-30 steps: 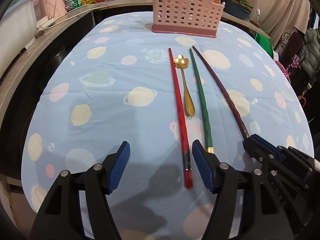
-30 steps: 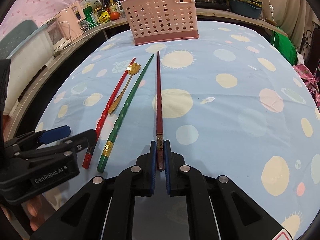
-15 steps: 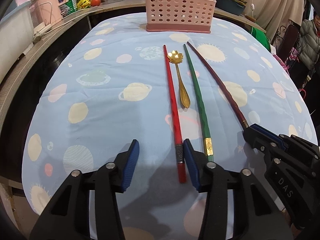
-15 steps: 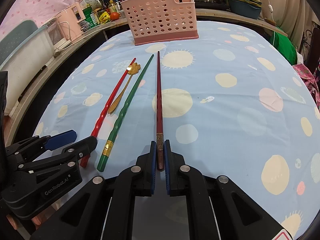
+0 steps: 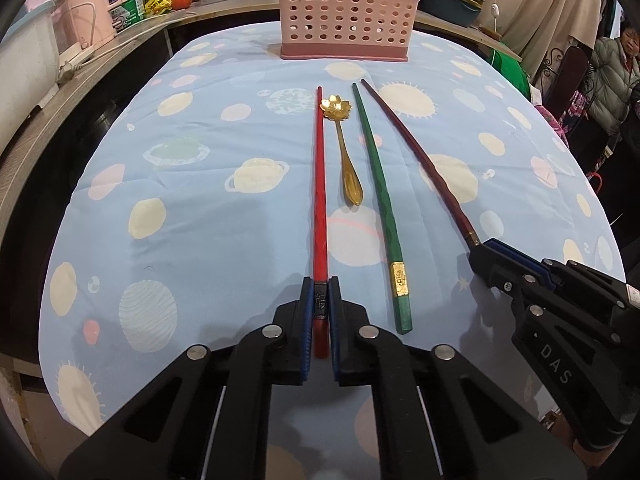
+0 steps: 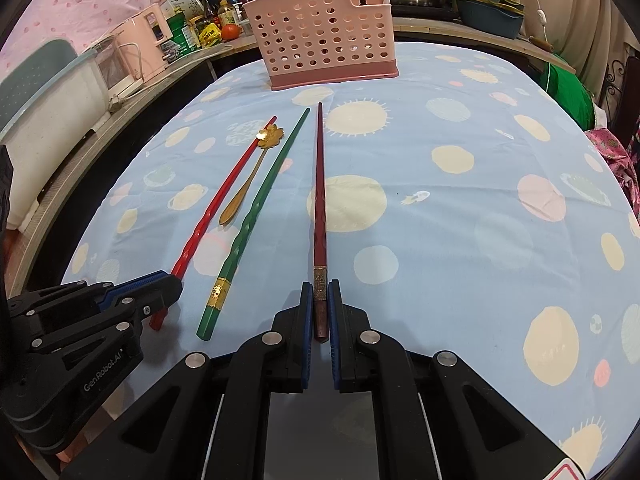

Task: Organize utensils
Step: 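Grasp a dark red chopstick with the right tool while the left tool grasps the red chopstick, then lift both chopsticks and lower them into the pink basket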

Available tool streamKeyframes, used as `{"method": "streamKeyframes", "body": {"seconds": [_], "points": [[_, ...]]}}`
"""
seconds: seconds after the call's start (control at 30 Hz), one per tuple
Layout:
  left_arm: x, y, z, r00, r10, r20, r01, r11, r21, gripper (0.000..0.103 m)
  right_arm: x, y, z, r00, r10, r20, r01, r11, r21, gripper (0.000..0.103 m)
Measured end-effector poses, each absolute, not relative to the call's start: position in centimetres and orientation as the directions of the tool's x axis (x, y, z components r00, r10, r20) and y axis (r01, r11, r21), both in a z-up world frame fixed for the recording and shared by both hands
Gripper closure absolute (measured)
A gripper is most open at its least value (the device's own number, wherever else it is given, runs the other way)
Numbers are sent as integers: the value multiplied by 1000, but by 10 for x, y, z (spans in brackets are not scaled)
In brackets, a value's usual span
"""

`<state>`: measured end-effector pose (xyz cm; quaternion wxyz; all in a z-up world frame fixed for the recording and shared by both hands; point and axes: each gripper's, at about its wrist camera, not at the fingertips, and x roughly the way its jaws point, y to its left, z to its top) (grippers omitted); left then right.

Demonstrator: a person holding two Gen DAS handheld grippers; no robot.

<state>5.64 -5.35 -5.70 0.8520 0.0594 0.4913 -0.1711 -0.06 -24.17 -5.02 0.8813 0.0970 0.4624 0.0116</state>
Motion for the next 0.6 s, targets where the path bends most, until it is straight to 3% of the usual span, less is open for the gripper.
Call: {"method": "streamKeyframes", "body": {"seconds": [0.6], "points": [[65,-38,5,520,-295,-802,319,938,-138,96,1,-249,12,659,127,-742,67,972,226,96]]}}
